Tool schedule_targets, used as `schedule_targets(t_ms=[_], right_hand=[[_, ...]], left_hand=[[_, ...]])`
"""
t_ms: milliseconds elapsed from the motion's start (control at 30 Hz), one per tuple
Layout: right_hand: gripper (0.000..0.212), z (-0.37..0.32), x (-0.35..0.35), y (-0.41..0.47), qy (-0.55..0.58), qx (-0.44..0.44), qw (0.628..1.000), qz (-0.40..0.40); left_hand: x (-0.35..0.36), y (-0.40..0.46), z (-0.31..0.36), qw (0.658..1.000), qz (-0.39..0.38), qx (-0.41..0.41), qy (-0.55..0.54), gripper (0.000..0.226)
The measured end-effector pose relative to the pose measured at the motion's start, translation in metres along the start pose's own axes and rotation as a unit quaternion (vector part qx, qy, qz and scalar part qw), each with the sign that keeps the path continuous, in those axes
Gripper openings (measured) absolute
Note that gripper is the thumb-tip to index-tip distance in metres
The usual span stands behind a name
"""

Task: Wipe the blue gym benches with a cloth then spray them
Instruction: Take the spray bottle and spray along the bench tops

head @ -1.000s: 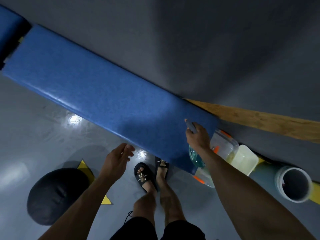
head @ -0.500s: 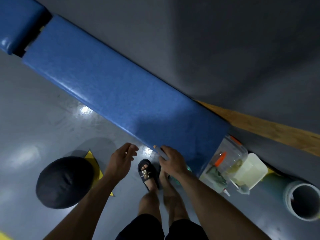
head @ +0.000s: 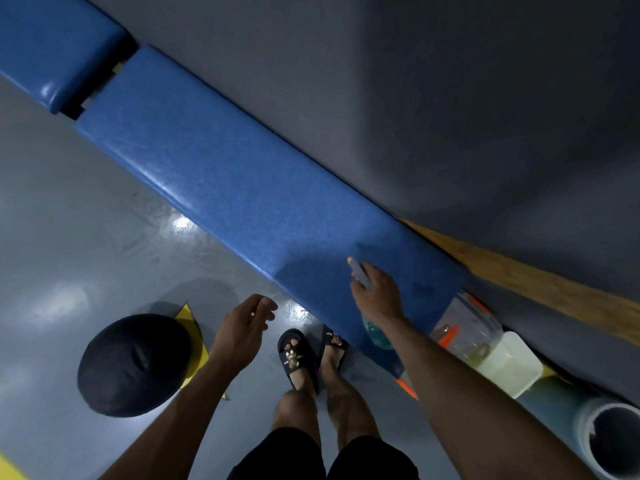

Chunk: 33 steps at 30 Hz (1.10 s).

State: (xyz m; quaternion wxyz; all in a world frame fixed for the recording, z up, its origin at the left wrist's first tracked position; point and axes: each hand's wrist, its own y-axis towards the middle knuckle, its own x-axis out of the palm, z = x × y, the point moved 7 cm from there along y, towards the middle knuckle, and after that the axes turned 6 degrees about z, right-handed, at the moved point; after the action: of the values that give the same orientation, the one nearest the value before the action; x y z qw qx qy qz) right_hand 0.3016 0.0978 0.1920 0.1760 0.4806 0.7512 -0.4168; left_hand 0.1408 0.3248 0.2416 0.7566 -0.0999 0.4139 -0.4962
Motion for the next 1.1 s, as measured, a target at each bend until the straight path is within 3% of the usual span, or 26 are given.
schedule_targets(t_ms=[367,467,600,833,1100], right_hand=[[0.026,-0.009,-0.043,0.049,-0.023,0.02,0.996,0.079],[0.019,-0.008,-0.027,0.038,-0.018,0.05,0.995,0.079],[0.013,-0.023,0.012,0.012,-0.011,0.021,0.999,0.04],[0.032,-0.081,0.095,-0.031,-0.045,-0.061,0.996,-0.052],[0.004,-0.122,0.144,-0.032,-0.055,-0.038,0.997,-0.037]], left_hand=[[-0.003,0.011,-0.003,1.0,0.004,0.019,0.001,0.03],[-0.008,0.013,-0.005,1.0,0.004,0.023,-0.006,0.031],[-0.024,0.021,-0.014,1.0,0.0,0.027,-0.005,0.031],[-0.072,0.036,-0.041,0.999,0.003,0.005,-0.042,0.033],[-0.126,0.055,-0.076,1.0,0.003,0.004,-0.008,0.038]])
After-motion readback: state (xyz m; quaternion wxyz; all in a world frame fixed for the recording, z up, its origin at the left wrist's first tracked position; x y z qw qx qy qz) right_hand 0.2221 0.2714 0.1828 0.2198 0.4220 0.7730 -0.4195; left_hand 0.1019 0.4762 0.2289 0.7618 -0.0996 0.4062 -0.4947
